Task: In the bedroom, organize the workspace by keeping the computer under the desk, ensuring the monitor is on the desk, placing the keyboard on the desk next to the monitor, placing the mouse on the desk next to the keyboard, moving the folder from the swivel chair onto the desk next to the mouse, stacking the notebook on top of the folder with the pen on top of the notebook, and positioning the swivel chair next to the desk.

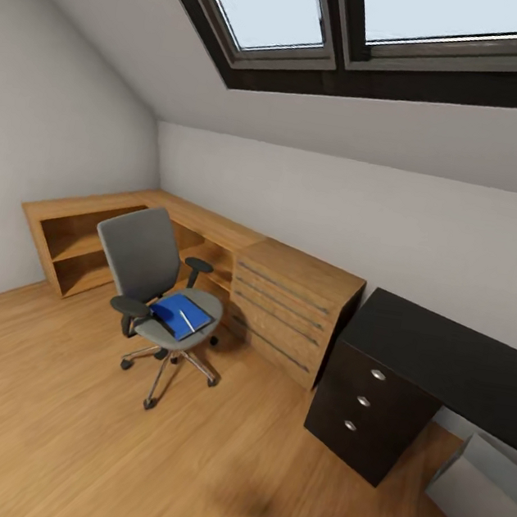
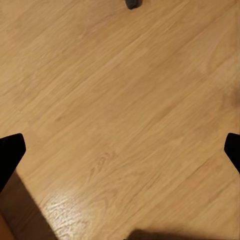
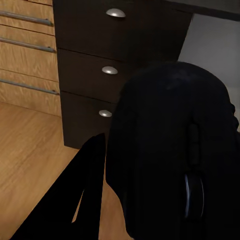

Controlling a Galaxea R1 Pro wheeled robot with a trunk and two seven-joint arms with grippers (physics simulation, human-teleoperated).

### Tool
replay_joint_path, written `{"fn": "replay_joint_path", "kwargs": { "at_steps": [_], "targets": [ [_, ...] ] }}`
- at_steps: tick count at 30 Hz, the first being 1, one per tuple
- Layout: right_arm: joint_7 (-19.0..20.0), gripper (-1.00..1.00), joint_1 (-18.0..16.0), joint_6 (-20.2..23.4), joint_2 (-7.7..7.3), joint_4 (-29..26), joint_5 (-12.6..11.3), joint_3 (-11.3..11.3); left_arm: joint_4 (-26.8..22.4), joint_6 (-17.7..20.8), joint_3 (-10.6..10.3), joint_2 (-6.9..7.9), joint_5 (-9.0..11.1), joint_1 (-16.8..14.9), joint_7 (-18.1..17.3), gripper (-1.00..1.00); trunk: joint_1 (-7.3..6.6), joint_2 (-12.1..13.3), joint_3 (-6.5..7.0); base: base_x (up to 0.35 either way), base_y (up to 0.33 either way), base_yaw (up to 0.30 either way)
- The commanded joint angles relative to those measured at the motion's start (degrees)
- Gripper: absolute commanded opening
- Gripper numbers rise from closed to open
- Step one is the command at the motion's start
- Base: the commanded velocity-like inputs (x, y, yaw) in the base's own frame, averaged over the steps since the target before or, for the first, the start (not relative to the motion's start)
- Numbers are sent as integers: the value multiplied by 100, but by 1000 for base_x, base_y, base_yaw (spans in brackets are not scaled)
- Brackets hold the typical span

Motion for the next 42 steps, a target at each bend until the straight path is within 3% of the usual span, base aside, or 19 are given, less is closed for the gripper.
{"fn": "replay_joint_path", "kwargs": {
  "at_steps": [1, 20, 24, 25, 26, 29, 30, 31, 34, 35, 36, 37, 42],
  "targets": [
    [-28, -100, -4, -13, -1, 3, -8, 34, -5, -12, -49, 3, 25, -3, 39, 100, 1, -4, 2, 206, -2, 0],
    [-22, -100, -8, -10, -5, -30, 3, 40, -7, 33, -61, -3, 31, -3, 53, 100, 1, -4, 33, 305, -52, 0],
    [311, -100, -406, 312, 21, -174, -8, 40, -383, 69, -70, -222, 3, 0, 34, 100, 1, -4, 33, 322, -84, 0],
    [399, -100, -565, 596, 32, -382, -12, 39, -701, 151, -70, -249, -7, 0, 28, 100, 1, -4, 33, 322, -84, 0],
    [466, -100, -719, 1688, 33, -1731, -63, 6, -1864, 989, -62, -249, -23, 2, 175, 100, 1, -4, 33, 322, -84, 0],
    [472, -100, -748, 3455, 17, -3617, -302, -11, -3423, 2280, 26, -213, -14, 3, 803, 100, 1, -4, 33, 322, -72, 0],
    [472, -100, -750, 3829, 14, -3925, -375, -15, -3713, 2504, 53, -210, -12, 2, 939, 100, 1, -4, 33, 322, -44, 0],
    [477, -100, -755, 5016, 6, -4718, -645, -37, -4559, 3124, 136, -209, 0, 4, 1324, 100, 1, -4, 33, 322, -22, 0],
    [476, -100, -757, 6195, 3, -5324, -908, -76, -5260, 3602, 194, -200, 18, 1, 1622, 100, 1, -4, 33, 322, -15, 0],
    [475, -100, -758, 6881, 1, -5666, -1035, -108, -5542, 3802, 215, -187, 47, -1, 1749, 100, 1, -4, 33, 322, -7, 0],
    [477, -100, -759, 7159, 1, -5812, -1083, -126, -5616, 3873, 220, -184, 64, 1, 1795, 100, 1, -4, 33, 322, -6, 0],
    [470, -100, -759, 7720, 7, -6158, -1169, -154, -5656, 4007, 231, -174, 91, 6, 1885, 100, 1, -4, 33, 322, -3, 0],
    [479, -100, -748, 8187, 1, -6425, -1226, -169, -5579, 4115, 239, -154, 116, 17, 1961, 100, 1, -4, 33, 322, -1, 0]
  ]
}}
